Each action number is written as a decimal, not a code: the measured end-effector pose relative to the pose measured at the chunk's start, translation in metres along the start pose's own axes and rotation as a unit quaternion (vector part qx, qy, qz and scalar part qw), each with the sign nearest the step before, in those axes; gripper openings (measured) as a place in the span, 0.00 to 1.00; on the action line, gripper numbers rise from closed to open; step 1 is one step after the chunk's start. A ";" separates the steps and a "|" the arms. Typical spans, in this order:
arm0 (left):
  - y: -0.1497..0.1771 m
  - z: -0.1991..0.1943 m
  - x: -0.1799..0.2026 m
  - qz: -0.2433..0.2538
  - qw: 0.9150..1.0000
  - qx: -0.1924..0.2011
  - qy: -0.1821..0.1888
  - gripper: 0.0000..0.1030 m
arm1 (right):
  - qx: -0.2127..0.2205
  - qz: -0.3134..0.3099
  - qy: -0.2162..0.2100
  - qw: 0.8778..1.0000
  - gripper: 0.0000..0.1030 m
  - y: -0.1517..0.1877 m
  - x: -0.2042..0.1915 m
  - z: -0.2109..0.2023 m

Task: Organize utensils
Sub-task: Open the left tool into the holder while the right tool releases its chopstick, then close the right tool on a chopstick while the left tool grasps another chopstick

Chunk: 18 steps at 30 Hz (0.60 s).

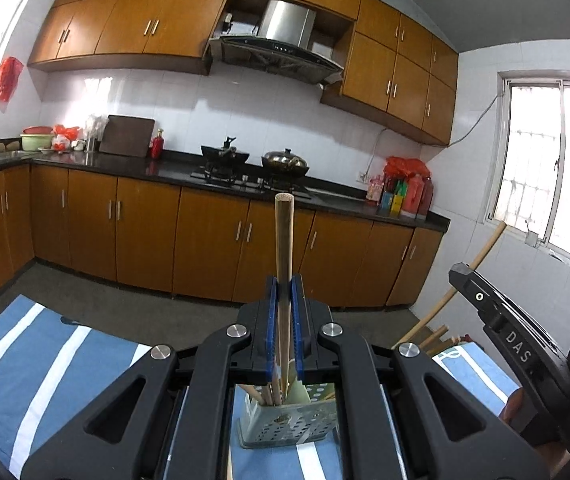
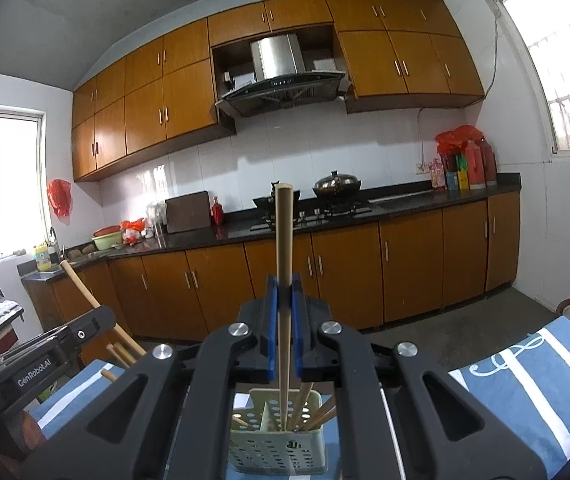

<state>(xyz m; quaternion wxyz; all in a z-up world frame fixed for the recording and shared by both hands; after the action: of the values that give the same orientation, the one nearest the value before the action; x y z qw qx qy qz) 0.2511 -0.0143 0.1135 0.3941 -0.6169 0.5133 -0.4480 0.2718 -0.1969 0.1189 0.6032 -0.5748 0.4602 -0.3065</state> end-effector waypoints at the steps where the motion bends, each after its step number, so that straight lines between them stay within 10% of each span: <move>1: 0.001 0.001 0.001 0.002 1.000 -0.004 0.001 0.07 | -0.003 0.000 0.000 1.000 0.08 0.001 0.000 0.002; 18: -0.003 -0.026 -0.009 -0.005 1.000 -0.003 0.006 0.07 | -0.004 0.001 0.008 1.000 0.22 0.008 -0.005 -0.050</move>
<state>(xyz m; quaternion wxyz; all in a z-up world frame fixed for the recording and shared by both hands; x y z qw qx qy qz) 0.2260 -0.0052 0.1220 0.3871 -0.6175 0.5141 -0.4522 0.2232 -0.2120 0.1164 0.5970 -0.5745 0.4672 -0.3087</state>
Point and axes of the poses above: each gripper's, at about its wrist camera, not at the fingertips, and z roughly the way its jaws point, x to its right, y to its underside, the point moved 5 cm from there along z, roughly the way its jaws point, and after that the axes turned 14 degrees about -y, right-handed, at the moved point
